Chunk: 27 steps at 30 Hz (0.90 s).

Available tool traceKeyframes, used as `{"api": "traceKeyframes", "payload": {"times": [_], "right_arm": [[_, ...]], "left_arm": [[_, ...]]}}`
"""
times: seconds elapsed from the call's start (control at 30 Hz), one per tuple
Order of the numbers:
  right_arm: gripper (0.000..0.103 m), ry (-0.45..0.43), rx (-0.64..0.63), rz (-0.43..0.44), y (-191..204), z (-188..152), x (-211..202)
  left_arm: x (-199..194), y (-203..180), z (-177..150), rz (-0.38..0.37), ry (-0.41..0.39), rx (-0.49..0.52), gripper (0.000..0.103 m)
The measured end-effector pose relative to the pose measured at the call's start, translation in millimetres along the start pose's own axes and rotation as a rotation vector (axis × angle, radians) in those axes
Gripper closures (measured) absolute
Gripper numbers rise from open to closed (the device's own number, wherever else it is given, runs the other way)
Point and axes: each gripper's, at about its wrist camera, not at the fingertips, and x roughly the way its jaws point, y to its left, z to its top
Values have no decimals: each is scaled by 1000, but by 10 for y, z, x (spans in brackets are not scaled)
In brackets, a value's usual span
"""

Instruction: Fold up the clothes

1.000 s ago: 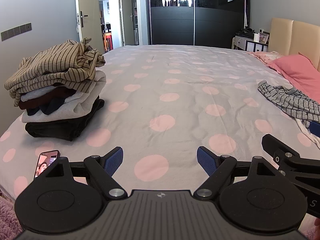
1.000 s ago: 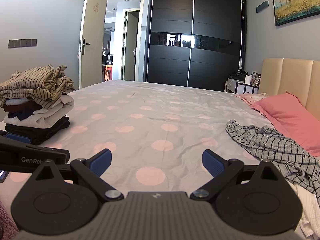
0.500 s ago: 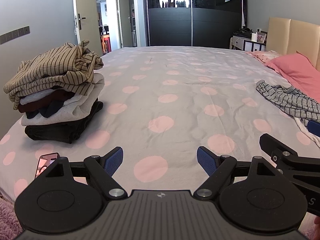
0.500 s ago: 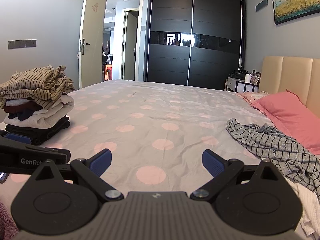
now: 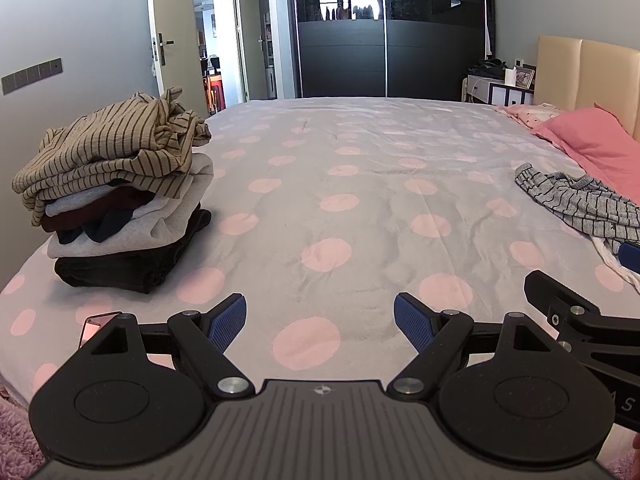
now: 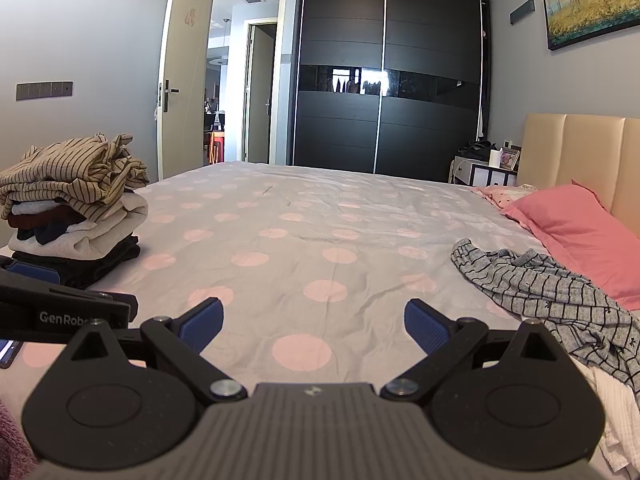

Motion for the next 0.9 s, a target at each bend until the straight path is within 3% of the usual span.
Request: {"api": "traceKeyframes", "payload": {"times": [0.9], "right_arm": [[5, 0, -3, 0, 23, 18, -1]], "left_arm": [[-12, 5, 9, 6, -3, 3, 22]]}}
